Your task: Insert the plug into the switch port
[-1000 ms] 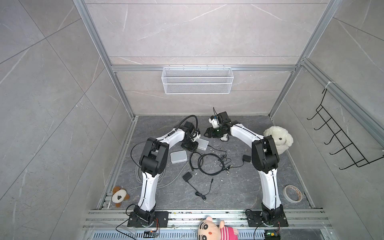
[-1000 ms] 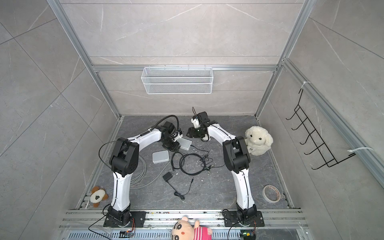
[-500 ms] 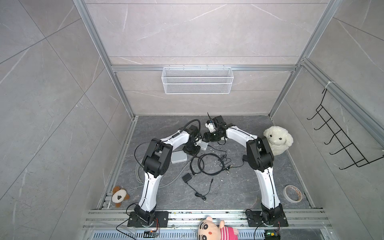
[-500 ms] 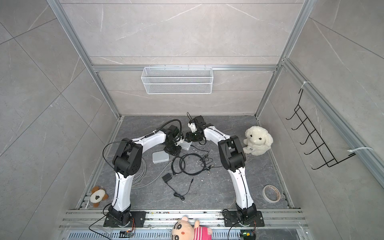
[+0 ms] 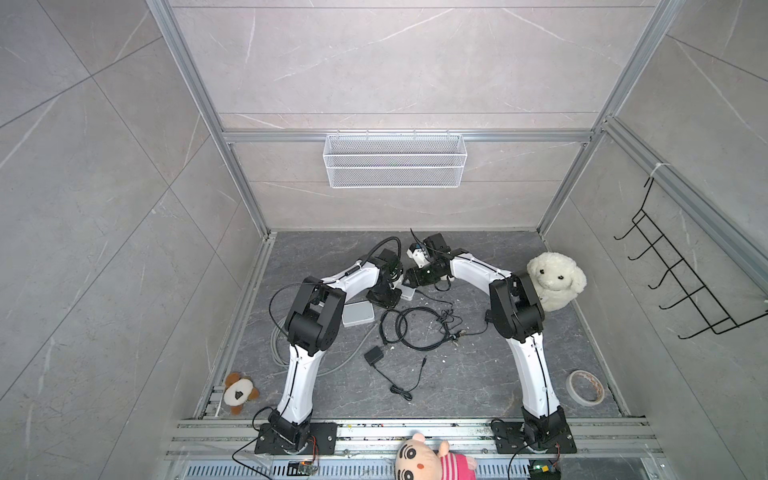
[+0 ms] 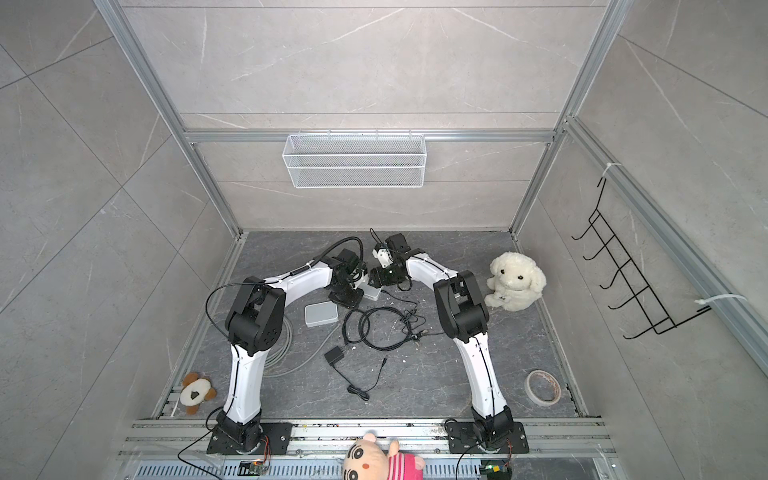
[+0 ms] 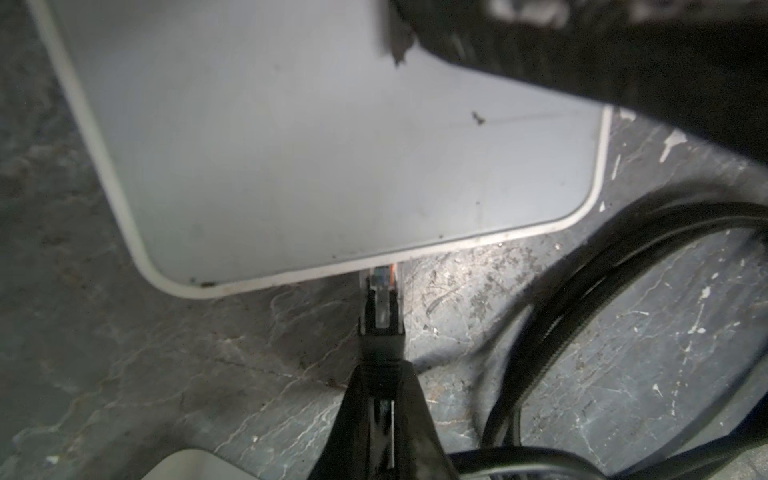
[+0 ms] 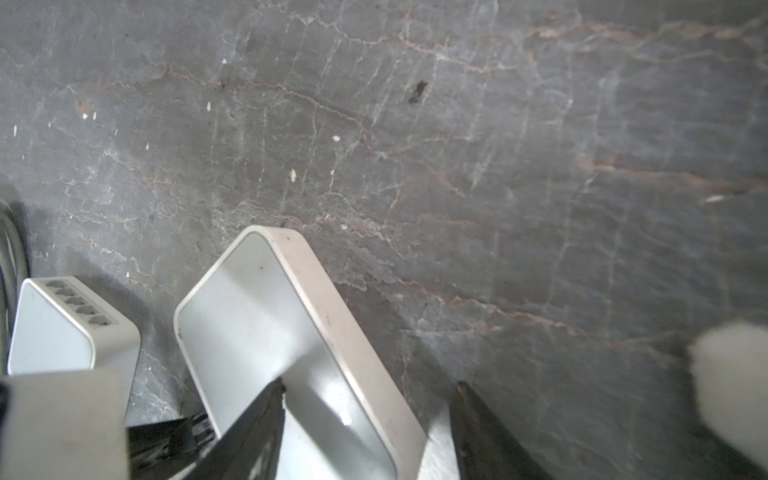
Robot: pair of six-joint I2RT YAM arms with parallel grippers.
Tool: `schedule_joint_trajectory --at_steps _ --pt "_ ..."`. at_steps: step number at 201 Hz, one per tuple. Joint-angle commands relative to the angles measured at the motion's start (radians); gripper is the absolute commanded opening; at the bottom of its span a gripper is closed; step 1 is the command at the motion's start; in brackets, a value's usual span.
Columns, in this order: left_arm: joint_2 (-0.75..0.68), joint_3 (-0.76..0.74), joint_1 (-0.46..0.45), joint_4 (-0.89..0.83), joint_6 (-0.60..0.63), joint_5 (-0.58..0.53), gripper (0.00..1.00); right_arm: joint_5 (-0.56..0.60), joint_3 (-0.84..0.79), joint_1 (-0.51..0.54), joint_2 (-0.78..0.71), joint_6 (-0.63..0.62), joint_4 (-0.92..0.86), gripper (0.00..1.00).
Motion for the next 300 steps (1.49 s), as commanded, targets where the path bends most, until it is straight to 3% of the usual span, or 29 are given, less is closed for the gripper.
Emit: schedule_joint_trajectory --at_steps 1,71,118,152,187,236,300 --pt "0.026 0.021 -0.008 0.02 0.03 -0.062 0.03 -0.02 0.032 0.013 0.046 -0.028 -0.054 0.64" --pt "0.034 0.028 -0.025 0.045 0.073 -0.099 0.03 -0.073 0.04 0.018 0.057 -0.014 -0.113 0.61" --pt "0.011 0.015 -0.035 0.056 0.162 -0.052 0.03 -0.092 0.079 0.018 0.081 -0.033 -0.149 0.6" --pt "-0.009 -0.002 -0.037 0.085 0.206 -0.021 0.04 -0.187 0.096 0.01 0.09 -0.007 -0.169 0.59" --pt "-0.012 -0.026 -0.034 0.13 0.248 -0.031 0.06 -0.276 0.035 -0.017 0.07 0.033 -0.094 0.52" --pt "-0.011 -0.053 -0.007 0.189 0.3 -0.017 0.06 -0.307 0.045 -0.022 0.096 -0.025 -0.132 0.46" --pt "-0.047 -0.088 0.001 0.238 0.452 0.052 0.05 -0.336 0.051 -0.019 0.106 -0.048 -0.074 0.55"
